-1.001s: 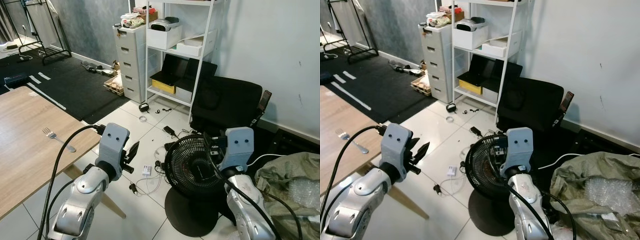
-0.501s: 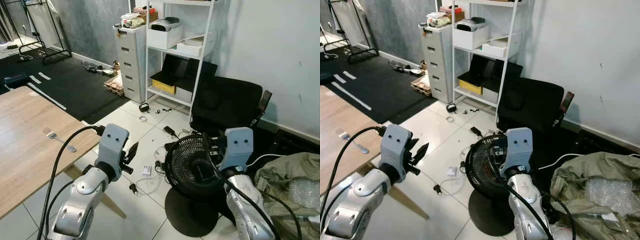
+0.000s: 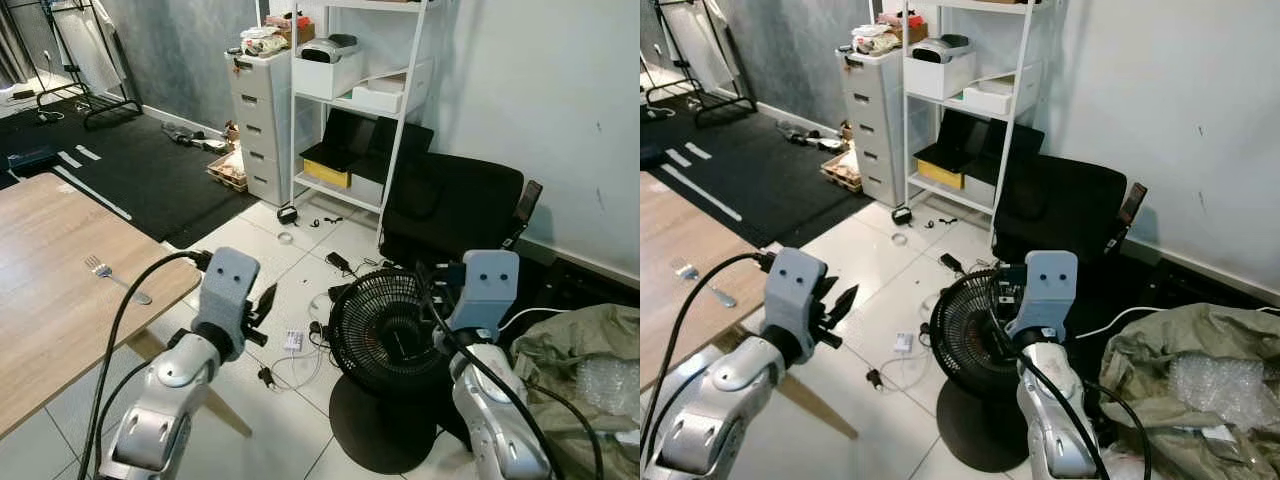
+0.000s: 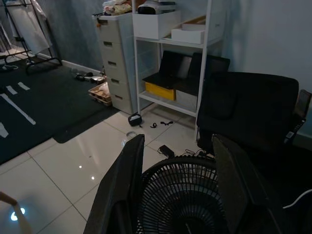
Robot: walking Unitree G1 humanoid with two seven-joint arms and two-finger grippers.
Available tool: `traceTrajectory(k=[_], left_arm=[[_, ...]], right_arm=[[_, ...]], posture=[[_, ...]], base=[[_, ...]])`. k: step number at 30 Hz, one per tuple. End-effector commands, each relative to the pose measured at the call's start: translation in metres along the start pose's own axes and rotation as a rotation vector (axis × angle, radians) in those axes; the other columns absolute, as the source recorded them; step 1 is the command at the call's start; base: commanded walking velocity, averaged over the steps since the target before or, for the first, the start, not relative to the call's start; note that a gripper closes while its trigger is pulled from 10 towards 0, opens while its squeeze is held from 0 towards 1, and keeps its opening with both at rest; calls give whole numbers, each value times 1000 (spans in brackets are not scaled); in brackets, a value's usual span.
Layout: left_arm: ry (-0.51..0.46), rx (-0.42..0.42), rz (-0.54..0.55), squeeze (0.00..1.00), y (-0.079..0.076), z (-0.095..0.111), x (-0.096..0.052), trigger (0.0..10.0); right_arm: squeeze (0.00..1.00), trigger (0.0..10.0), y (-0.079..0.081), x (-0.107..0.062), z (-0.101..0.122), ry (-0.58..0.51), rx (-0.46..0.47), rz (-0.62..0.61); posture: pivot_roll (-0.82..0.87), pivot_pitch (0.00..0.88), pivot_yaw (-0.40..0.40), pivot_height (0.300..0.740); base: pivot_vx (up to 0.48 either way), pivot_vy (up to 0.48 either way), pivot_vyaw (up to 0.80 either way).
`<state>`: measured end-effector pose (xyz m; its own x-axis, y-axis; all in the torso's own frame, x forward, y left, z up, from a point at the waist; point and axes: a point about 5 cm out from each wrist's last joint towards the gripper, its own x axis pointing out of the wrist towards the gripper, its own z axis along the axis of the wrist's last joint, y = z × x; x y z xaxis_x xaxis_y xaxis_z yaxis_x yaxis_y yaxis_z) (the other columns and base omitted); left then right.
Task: Setting the table
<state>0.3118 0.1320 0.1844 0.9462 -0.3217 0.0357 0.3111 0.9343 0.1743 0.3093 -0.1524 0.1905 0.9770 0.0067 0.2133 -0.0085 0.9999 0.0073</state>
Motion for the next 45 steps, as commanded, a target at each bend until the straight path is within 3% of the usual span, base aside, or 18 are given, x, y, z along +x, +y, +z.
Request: traceTrajectory(k=[1,6,22,32,45], left_arm=[[10,4,30,0,5,-3,-1,10000],[12,-30,31,0,5,-2,-2,10000],[-10,-71,45,0,7,2,-1,10000],[-14,-97,57,0,4,4,-3,10000],[-9,-93,57,0,4,5,-3,10000]], right_arm=[[0,10000,6,-3,-1,-4,9,34],[0,10000,7,-2,-1,-9,19,43],[0,10000,-4,-1,1,-18,174,-5],[0,10000,-8,-2,-1,-12,183,-16],[0,10000,-10,-2,0,-10,194,-22]], posture=[[84,50,118,740],[84,45,117,740],[89,46,120,740],[89,51,120,740],[90,56,120,740]], base=[[0,0,0],[0,0,0],[0,0,0],[0,0,0],[0,0,798]])
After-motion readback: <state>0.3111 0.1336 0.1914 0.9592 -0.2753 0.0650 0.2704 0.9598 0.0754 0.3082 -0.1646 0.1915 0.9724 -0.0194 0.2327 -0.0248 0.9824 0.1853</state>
